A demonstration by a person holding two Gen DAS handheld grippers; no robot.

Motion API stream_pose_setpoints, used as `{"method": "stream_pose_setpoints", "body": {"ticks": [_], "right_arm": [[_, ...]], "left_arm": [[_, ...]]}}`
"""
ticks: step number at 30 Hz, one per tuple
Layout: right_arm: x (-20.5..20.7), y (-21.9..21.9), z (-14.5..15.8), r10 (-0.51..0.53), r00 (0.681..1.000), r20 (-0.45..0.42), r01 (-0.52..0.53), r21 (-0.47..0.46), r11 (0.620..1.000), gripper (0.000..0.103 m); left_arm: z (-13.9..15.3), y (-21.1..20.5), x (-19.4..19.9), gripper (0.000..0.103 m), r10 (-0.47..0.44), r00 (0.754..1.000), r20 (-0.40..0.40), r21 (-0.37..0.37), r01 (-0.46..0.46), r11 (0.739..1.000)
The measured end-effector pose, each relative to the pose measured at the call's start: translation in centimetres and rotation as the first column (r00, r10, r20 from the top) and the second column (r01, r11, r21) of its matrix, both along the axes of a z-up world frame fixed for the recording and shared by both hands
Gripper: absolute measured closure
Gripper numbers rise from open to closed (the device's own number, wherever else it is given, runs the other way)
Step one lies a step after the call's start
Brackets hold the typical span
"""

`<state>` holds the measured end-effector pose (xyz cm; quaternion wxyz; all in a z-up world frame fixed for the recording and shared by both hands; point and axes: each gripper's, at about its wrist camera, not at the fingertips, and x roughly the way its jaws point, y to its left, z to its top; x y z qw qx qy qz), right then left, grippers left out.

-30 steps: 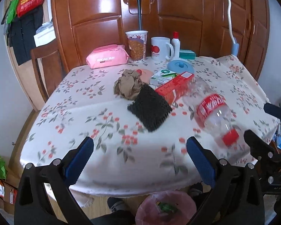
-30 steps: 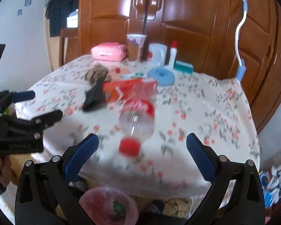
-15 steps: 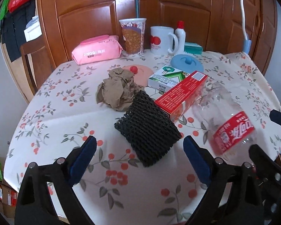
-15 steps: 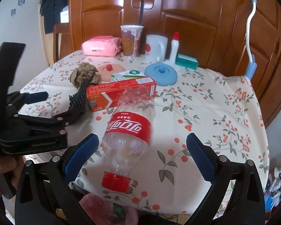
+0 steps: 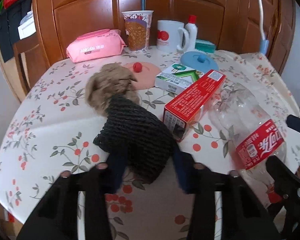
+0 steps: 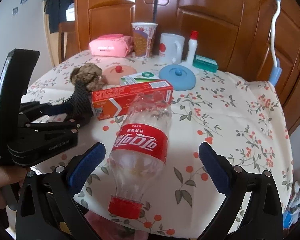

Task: Collect trash
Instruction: 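Grasp the black mesh sponge with left tool while right tool grips the Coca-Cola bottle, then carry the sponge and Coca-Cola bottle down over the pink bin with both tools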

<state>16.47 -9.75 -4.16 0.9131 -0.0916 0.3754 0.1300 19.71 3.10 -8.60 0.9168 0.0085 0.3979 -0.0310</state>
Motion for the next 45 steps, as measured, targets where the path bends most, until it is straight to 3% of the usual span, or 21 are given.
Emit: {"method": "stream_pose_setpoints", "body": {"ticks": [1, 4, 17, 22, 26, 36, 45], "right_arm": [[0.1, 0.0, 0.0, 0.002, 1.000, -0.002, -0.002, 0.003, 1.000, 0.006], [0.6, 0.3, -0.1, 0.000, 1.000, -0.011, 0.000, 0.000, 1.000, 0.006], [2.8, 1.3, -1.6, -0.023, 0.998, -0.066, 0.023, -0.002, 1.000, 0.006], [3.2, 1.1, -1.8, -0.027, 0.996, -0.081, 0.028, 0.021, 0.999, 0.018], [3.5, 1.2, -2.3, -0.020, 0.994, -0.105, 0.023, 0.025, 0.999, 0.036], [1.4, 0.0, -1.0, 0.005, 0.998, -0.058, -0.001, 0.066, 0.998, 0.036], [-3.9, -0.6, 0.9, 0.051, 0.999, -0.021, -0.048, 0.114, 0.992, 0.036]], "left_arm": [[0.0, 0.2, -0.1, 0.075, -0.003, 1.000, 0.006, -0.013, 0.003, 1.000], [0.1, 0.6, -0.7, 0.080, -0.019, 1.000, 0.010, -0.051, 0.020, 0.999], [0.9, 0.8, -4.0, 0.083, -0.049, 0.998, 0.045, -0.078, 0.052, 0.996], [0.8, 0.6, -4.7, 0.083, -0.056, 0.997, 0.050, -0.071, 0.059, 0.996], [0.5, 0.6, -4.8, 0.083, -0.064, 0.997, 0.045, -0.073, 0.067, 0.995], [0.8, 0.7, -5.5, 0.083, -0.068, 0.996, 0.061, -0.080, 0.073, 0.994], [2.2, -0.4, -9.1, 0.083, -0.107, 0.991, 0.085, -0.066, 0.113, 0.991]]}}
